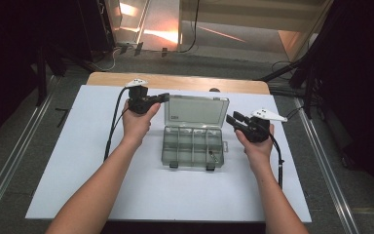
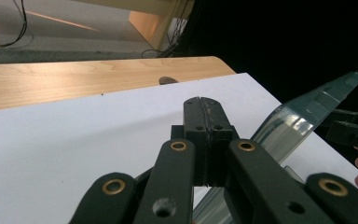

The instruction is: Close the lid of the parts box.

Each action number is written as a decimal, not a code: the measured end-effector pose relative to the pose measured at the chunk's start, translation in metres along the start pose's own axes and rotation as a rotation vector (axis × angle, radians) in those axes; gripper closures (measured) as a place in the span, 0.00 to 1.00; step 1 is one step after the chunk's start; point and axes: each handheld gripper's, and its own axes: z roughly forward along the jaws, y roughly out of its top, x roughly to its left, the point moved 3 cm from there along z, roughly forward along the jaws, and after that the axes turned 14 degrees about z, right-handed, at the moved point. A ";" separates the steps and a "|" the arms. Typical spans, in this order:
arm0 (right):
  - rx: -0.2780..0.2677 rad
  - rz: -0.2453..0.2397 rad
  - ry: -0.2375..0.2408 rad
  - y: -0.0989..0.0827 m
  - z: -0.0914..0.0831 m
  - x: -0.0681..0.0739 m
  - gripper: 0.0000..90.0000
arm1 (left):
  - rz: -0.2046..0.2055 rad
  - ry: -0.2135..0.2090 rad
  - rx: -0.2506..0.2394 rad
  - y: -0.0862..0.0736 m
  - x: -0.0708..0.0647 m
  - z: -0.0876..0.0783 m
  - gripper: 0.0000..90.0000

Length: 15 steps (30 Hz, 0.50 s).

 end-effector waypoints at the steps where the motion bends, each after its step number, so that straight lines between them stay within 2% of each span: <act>1: -0.002 -0.001 -0.003 -0.001 -0.002 -0.001 0.72 | 0.003 -0.003 -0.002 0.000 -0.001 -0.001 1.00; 4: 0.001 0.008 -0.011 -0.002 -0.007 -0.006 0.83 | 0.017 -0.003 -0.008 -0.001 -0.004 -0.003 1.00; 8: 0.012 0.024 -0.047 0.001 -0.007 -0.007 0.95 | 0.028 -0.011 -0.020 -0.003 -0.010 -0.008 1.00; 11: 0.014 0.031 -0.061 0.005 -0.005 -0.004 1.00 | 0.050 -0.020 -0.023 -0.007 -0.016 -0.011 1.00; 15: 0.009 0.040 -0.066 0.010 -0.004 0.003 1.00 | 0.065 -0.029 -0.025 -0.011 -0.021 -0.016 1.00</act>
